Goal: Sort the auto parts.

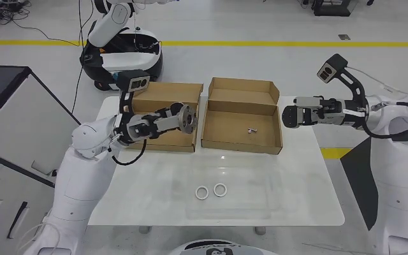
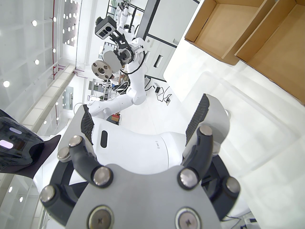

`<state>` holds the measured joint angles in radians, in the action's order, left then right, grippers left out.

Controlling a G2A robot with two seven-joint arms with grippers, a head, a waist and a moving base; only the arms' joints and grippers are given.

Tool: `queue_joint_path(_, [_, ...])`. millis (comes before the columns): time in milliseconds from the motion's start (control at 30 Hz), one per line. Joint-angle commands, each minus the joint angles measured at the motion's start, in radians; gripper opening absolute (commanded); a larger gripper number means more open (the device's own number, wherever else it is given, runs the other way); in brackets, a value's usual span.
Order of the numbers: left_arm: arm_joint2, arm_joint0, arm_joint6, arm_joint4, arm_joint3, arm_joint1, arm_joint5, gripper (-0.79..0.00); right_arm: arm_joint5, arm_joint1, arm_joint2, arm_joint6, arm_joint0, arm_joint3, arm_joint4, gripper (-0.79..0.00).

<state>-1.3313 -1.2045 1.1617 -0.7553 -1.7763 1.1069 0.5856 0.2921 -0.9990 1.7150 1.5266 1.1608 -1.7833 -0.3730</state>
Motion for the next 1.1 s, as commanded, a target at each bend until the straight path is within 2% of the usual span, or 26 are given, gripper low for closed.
queue_joint_path(0, [-0.003,-0.001,0.001,-0.047,0.004,0.001,0.001,-0.785,0.000,0.000,0.000,0.000,0.000,0.000,0.000,0.000])
queue_joint_path(333, [-0.021,-0.001,0.044,-0.365,0.010,0.013,-0.007,-0.785,0.000,0.000,0.000,0.000,0.000,0.000,0.000,0.000])
queue_joint_path(600, [-0.021,-0.003,0.083,-0.591,0.012,0.034,-0.010,-0.785,0.000,0.000,0.000,0.000,0.000,0.000,0.000,0.000])
queue_joint_path(1067, [-0.041,0.003,0.069,-0.568,0.011,0.040,-0.027,-0.785,0.000,0.000,0.000,0.000,0.000,0.000,0.000,0.000])
